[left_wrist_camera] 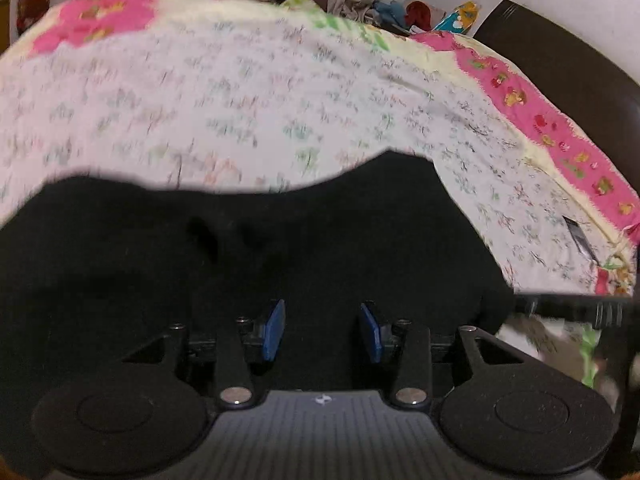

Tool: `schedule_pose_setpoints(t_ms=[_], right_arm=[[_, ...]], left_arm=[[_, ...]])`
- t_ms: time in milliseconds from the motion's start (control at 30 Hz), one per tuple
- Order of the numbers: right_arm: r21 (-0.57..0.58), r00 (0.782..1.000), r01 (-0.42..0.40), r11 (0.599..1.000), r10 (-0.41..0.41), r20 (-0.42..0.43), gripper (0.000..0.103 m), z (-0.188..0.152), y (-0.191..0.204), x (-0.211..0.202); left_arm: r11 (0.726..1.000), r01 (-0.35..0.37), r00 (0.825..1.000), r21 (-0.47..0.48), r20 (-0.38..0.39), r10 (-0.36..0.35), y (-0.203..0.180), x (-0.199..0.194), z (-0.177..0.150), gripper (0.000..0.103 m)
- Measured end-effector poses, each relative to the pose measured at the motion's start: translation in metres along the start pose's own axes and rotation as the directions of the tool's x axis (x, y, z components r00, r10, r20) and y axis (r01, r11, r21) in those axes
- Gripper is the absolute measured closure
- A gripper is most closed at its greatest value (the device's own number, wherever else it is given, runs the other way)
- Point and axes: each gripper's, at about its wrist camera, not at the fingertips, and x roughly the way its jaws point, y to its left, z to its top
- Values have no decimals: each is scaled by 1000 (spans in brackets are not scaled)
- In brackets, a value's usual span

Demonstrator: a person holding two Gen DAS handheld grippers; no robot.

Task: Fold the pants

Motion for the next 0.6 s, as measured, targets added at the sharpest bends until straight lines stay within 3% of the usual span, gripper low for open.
schedule_pose_setpoints(t_ms=[33,100,133,167,300,433,500,600], right_arm=[[26,1000,10,1000,-11,3,88,2,-4,-5],[19,1000,28,999,-28,1,89,0,-2,-14],[25,999,41,999,-42,5,85,-2,3,-19],[2,999,39,999,-39,3,71,-5,12,-23],[-109,999,-35,993,37,16,68,0,35,-33],[-183,997,-62,981,71,40,64,25,56,-4],[-232,998,-70,970,69,-11,63,35,67,18],[-334,994,-112,936,98,-58,62,22,88,29]], left_arm=[[1000,12,1000,-20,3,-12,4,-2,-5,53],[999,17,1000,-43,21,-16,8,-8,-12,53],[998,17,999,-56,32,-15,9,-11,-13,53],[998,20,999,-66,45,-17,9,-13,-13,53],[999,18,996,-45,86,-14,7,-20,-12,53],[998,12,996,-64,92,-6,15,-30,-16,53],[997,8,994,-71,105,-1,20,-43,-20,53],[997,-48,991,-53,124,54,27,-67,-33,52]])
